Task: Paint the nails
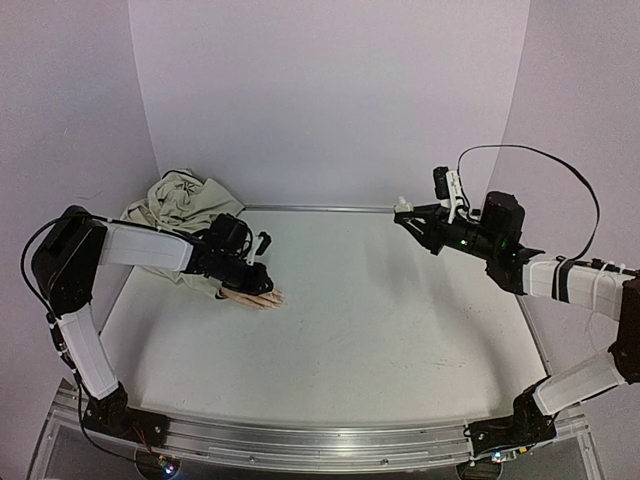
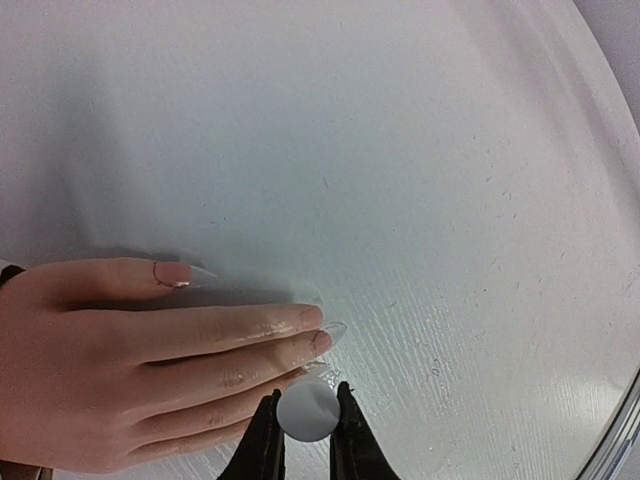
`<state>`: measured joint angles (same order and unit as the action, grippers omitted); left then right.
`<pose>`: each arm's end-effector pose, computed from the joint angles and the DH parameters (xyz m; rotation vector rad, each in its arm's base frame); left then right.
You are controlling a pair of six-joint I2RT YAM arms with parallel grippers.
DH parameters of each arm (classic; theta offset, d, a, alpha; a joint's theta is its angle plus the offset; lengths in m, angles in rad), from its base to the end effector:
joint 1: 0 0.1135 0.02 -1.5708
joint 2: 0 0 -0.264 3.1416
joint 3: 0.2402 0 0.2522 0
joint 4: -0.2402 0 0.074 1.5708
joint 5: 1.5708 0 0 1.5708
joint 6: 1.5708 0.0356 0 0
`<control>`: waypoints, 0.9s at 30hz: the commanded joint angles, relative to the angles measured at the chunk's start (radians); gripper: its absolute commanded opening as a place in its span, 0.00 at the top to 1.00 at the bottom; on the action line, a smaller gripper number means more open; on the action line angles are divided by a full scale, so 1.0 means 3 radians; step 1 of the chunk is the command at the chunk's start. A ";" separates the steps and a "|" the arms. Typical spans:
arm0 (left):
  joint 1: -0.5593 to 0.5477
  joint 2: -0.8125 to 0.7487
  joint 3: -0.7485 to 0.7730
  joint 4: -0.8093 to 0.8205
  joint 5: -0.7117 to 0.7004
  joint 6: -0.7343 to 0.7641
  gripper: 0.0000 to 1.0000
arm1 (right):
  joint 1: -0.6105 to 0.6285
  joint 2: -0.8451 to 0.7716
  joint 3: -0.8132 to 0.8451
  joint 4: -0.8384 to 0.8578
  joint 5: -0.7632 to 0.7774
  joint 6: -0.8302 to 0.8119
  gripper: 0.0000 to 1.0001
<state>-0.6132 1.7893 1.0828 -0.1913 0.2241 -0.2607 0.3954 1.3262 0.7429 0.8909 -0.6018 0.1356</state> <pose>0.2983 -0.2196 0.1728 0.5460 2.4933 -0.6376 0.2618 0.1311 0.3161 -0.6916 1.1775 0.8274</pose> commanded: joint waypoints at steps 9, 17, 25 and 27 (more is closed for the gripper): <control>0.0009 0.0160 0.0157 0.0064 0.0060 0.0054 1.00 | -0.0024 -0.0044 0.0019 0.0267 -0.0075 0.0039 1.00; 0.0008 0.0203 0.0197 0.0065 0.0085 0.0062 1.00 | -0.0028 -0.0036 0.0019 0.0267 -0.0075 0.0039 1.00; 0.0008 0.0257 0.0250 0.0061 0.0147 0.0051 1.00 | -0.0026 -0.0028 0.0024 0.0267 -0.0080 0.0044 1.00; 0.0009 0.0267 0.0244 0.0065 0.0148 0.0048 1.00 | -0.0027 -0.0026 0.0029 0.0267 -0.0080 0.0044 1.00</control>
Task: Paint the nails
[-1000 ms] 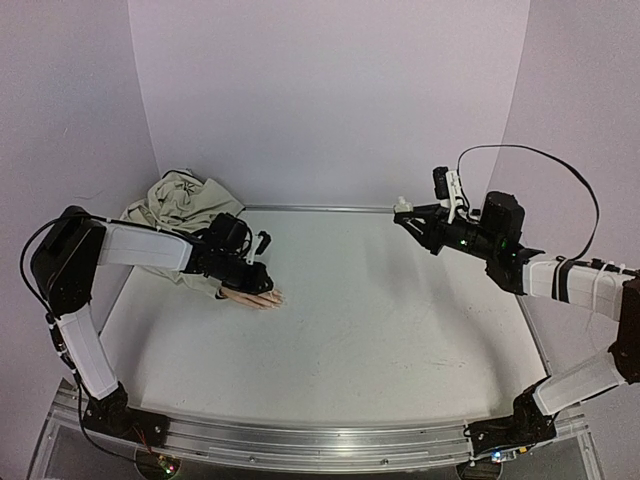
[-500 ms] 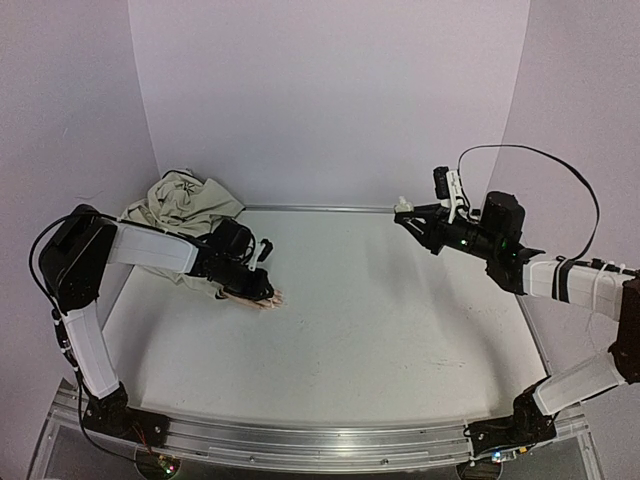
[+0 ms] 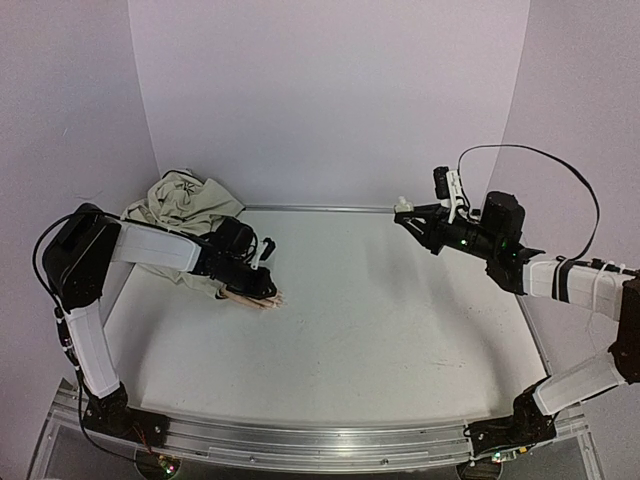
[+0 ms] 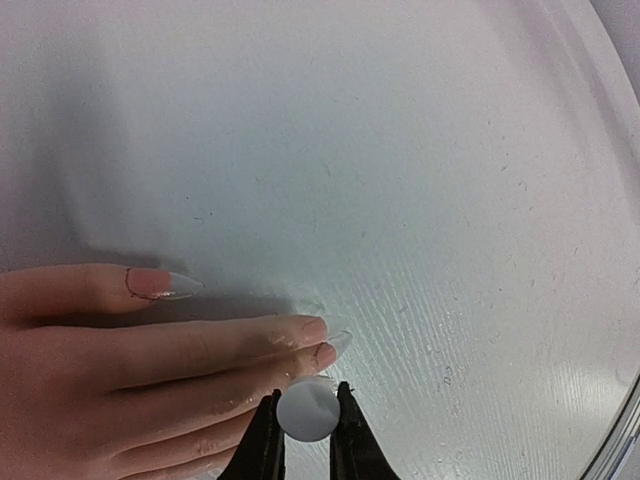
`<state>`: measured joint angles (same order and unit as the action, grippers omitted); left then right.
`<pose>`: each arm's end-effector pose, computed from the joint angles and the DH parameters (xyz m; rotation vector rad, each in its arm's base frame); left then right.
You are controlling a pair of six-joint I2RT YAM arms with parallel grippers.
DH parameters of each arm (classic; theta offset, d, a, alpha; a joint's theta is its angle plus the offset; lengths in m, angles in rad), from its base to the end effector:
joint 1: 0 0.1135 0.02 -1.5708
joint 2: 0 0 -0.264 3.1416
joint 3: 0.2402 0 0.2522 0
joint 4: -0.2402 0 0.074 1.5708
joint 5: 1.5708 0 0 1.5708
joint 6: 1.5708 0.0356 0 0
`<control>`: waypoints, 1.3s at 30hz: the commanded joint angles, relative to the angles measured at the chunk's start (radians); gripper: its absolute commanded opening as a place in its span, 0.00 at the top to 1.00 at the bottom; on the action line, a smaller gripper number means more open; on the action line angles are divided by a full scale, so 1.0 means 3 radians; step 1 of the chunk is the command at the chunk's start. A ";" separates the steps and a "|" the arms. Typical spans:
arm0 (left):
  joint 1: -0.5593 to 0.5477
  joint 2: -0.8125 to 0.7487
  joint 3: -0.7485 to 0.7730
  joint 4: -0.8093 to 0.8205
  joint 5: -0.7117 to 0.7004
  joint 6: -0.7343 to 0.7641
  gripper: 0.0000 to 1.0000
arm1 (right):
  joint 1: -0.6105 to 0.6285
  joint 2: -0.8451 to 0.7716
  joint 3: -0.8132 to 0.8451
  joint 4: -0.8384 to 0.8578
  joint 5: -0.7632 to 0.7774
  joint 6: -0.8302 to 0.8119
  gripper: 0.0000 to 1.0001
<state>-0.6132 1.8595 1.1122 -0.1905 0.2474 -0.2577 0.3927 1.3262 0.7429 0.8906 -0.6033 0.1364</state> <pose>0.3056 -0.2257 0.1566 0.5626 2.5342 -0.6507 0.2621 0.1304 0.3161 -0.6908 1.1785 0.8267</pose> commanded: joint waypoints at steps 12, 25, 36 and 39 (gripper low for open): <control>0.0009 0.0050 0.0146 0.0085 0.0111 0.0022 1.00 | -0.0021 -0.0012 0.0044 0.0268 -0.0090 0.0041 1.00; -0.0017 0.0027 0.0111 0.0159 0.0174 0.0005 1.00 | -0.0027 -0.0008 0.0039 0.0268 -0.0096 0.0049 1.00; -0.0033 -0.0338 0.0063 0.0160 0.0173 -0.0036 1.00 | -0.0026 -0.0008 0.0070 0.0268 -0.0103 0.0069 1.00; -0.0033 -0.0489 -0.0002 0.0159 0.0153 -0.0043 1.00 | -0.0029 -0.0025 0.0070 0.0268 -0.0106 0.0081 1.00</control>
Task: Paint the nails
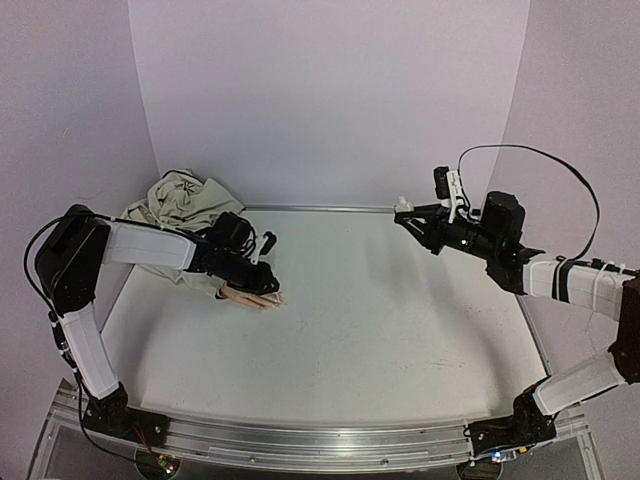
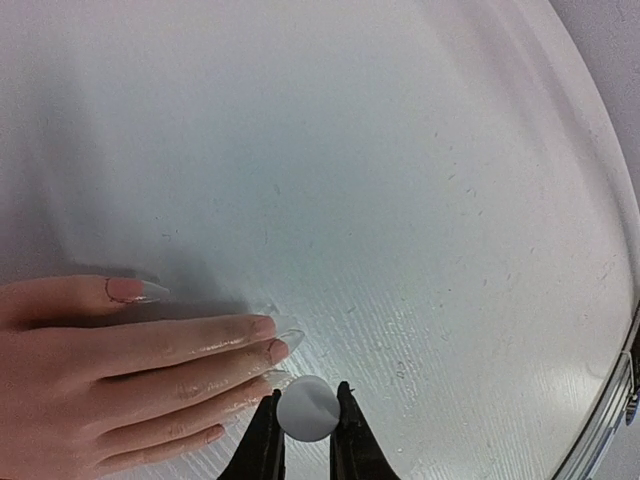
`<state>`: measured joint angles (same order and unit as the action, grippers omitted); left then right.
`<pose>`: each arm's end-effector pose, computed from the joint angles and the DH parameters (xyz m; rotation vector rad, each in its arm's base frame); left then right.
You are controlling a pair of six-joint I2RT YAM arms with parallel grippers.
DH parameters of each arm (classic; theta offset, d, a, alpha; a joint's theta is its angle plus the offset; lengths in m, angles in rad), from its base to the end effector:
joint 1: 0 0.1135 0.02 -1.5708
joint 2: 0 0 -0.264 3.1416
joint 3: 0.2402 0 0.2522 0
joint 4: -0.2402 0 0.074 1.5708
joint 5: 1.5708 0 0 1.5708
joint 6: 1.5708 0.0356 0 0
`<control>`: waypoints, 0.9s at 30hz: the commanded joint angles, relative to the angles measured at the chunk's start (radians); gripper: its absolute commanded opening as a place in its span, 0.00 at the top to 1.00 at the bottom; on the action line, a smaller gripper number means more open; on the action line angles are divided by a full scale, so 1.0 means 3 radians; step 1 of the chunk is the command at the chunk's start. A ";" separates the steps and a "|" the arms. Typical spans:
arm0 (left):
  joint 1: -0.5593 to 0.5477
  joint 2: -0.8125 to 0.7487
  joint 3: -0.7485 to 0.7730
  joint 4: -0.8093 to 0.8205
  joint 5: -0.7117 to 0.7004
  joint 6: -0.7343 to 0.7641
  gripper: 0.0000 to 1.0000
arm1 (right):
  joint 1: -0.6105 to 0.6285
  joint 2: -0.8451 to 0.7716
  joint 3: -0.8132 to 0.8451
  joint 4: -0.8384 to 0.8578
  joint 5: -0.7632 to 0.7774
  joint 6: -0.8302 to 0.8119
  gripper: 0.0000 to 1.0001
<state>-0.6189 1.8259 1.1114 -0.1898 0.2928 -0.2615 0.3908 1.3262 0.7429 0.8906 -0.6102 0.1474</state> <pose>0.3018 -0.2275 0.1688 0.5852 2.5024 -0.7210 0.2621 0.1301 0.3160 -0.6897 1.1823 0.8385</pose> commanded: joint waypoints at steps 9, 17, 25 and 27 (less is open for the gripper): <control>0.0000 -0.0997 0.0047 0.0158 0.0290 -0.0150 1.00 | -0.0024 -0.0033 0.0155 0.0183 -0.0110 0.0058 1.00; 0.0018 -0.1100 0.0593 0.0179 0.0883 -0.0583 1.00 | 0.0156 0.0111 0.0215 0.0310 -0.0275 0.0122 1.00; 0.0005 -0.1010 0.0973 0.0350 0.1434 -0.0981 1.00 | 0.0787 0.0363 0.0424 0.0500 -0.0030 0.0073 1.00; -0.0016 -0.1046 0.0984 0.0364 0.1464 -0.0986 1.00 | 0.0898 0.0451 0.0475 0.0605 -0.0003 0.0103 1.00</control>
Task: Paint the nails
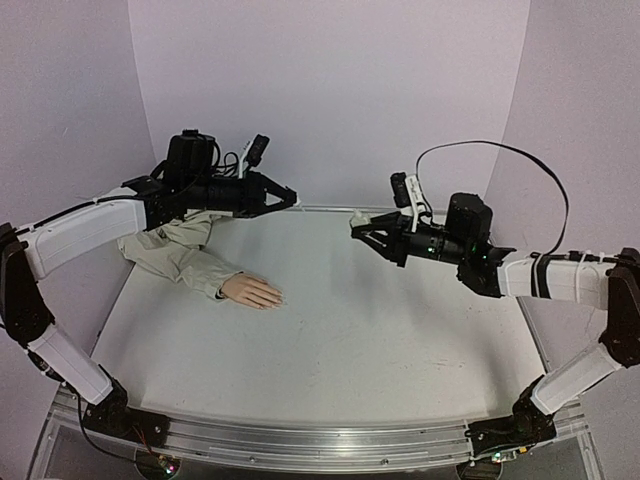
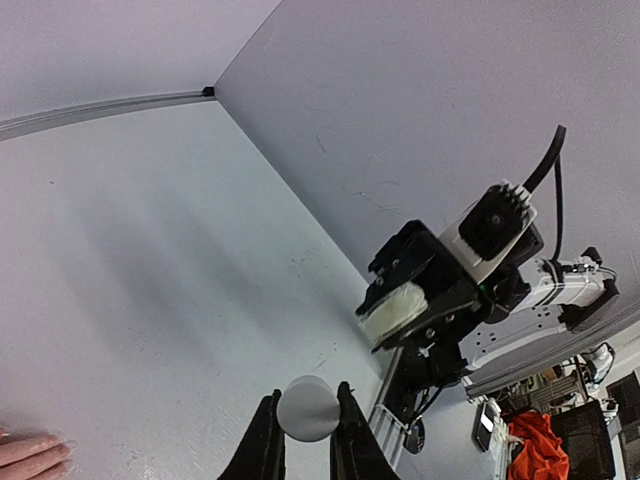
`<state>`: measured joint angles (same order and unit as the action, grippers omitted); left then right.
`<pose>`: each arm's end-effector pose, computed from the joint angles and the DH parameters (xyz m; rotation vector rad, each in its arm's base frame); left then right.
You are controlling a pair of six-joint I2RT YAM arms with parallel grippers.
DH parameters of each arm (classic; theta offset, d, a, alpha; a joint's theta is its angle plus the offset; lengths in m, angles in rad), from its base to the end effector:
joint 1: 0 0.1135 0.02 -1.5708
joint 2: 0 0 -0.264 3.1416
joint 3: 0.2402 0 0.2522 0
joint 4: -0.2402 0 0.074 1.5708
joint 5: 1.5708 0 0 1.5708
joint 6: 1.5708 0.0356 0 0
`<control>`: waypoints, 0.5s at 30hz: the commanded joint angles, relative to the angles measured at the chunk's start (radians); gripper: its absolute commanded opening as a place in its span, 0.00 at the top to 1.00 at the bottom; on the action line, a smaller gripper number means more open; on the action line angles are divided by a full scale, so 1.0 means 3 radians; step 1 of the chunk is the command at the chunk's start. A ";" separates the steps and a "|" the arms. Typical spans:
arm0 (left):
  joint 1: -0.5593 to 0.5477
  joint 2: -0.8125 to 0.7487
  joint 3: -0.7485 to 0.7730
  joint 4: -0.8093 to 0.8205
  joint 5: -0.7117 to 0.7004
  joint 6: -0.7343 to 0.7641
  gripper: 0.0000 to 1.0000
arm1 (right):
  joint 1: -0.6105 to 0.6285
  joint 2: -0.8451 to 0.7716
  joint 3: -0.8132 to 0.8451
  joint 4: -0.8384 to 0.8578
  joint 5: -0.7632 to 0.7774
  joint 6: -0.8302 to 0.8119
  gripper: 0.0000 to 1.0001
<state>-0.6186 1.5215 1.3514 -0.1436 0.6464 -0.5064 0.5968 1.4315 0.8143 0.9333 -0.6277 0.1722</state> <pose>0.2776 -0.2239 0.3632 0.5988 1.9711 -1.3431 0.2493 0.1946 0.3141 -0.8237 1.1222 1.0395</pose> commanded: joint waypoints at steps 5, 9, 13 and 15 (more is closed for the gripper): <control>-0.0064 -0.0131 0.0115 0.0240 0.0283 -0.0178 1.00 | 0.0408 0.0315 0.0399 0.0580 0.0108 0.0035 1.00; -0.0089 -0.0187 0.0086 0.0268 0.0310 -0.0179 1.00 | 0.0488 0.0435 0.0511 0.0591 0.0117 0.0045 1.00; -0.0091 -0.0260 0.0052 0.0293 0.0299 -0.0173 1.00 | 0.0515 0.0474 0.0546 0.0591 0.0142 0.0044 1.00; -0.0100 -0.0273 0.0056 0.0306 0.0318 -0.0180 1.00 | 0.0521 0.0498 0.0565 0.0587 0.0144 0.0045 1.00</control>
<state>-0.6434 1.4990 1.3590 -0.1280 0.7151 -0.5522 0.7456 1.5757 0.9195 1.0149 -0.5877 0.1783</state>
